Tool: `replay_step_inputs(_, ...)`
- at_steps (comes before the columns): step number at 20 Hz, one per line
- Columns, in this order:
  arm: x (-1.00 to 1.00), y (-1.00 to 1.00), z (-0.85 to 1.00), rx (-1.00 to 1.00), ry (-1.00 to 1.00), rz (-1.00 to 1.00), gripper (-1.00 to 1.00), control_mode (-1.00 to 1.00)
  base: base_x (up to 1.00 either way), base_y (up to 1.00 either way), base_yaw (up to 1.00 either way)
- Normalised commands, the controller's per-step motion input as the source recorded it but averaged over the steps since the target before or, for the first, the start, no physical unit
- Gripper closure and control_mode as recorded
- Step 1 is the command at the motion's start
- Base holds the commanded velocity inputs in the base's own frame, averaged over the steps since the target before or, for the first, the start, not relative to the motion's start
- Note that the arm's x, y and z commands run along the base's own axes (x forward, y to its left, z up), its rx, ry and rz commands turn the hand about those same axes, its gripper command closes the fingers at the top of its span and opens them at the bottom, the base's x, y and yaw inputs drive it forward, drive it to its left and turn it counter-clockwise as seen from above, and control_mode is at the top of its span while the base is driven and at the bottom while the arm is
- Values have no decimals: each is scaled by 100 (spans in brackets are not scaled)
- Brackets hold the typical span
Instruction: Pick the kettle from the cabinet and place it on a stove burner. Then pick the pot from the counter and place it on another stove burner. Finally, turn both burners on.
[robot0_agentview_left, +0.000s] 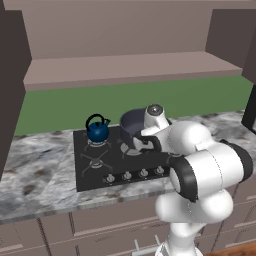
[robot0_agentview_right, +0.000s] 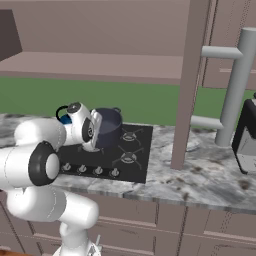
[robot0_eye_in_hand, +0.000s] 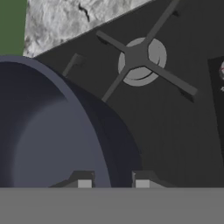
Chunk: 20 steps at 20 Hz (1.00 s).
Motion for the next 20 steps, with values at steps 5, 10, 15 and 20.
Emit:
replay_step_inputs(5,15,7,-11,1,0,8,100,-100,0,0,0)
replay_step_inputs(10,19,10,-4,2,1,7,100,-100,0,0,0)
replay_step_inputs(15,15,8,-4,2,3,7,100,-100,0,0,0)
replay_step_inputs(20,14,5,-3,3,4,8,100,-100,0,0,0)
